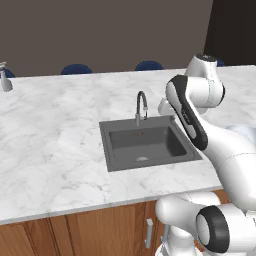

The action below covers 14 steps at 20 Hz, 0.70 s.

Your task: Move the glass cup from next to the sink to the open cabinet. Then, move the bowl with the tangerine to the fridge to clear the area for faucet cleaning.

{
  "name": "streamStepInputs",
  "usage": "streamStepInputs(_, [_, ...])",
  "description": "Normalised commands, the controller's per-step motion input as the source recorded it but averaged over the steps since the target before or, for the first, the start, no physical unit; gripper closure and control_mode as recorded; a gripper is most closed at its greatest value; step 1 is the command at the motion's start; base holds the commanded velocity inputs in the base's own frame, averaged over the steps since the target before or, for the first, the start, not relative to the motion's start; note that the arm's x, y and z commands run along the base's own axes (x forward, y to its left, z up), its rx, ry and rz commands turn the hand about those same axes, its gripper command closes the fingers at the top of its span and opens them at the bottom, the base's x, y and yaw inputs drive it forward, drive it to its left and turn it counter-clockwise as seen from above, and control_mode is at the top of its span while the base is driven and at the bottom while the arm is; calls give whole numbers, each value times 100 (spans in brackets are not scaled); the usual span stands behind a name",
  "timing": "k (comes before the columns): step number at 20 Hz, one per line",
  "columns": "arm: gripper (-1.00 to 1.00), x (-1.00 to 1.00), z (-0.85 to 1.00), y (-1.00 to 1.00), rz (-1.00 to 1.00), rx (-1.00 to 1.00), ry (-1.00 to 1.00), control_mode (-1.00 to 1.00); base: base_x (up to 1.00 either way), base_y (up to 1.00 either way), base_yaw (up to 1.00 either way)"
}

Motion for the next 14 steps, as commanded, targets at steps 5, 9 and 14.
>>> streamStepInputs(5, [-100,0,-3,0,0,0,1,-100,0,0,0])
streamStepInputs(9, [-100,-54,-25,-14,0,-10,-7,-100,0,0,0])
streamStepInputs(14, [-100,-65,-16,-32,0,-24,-12,-100,0,0,0])
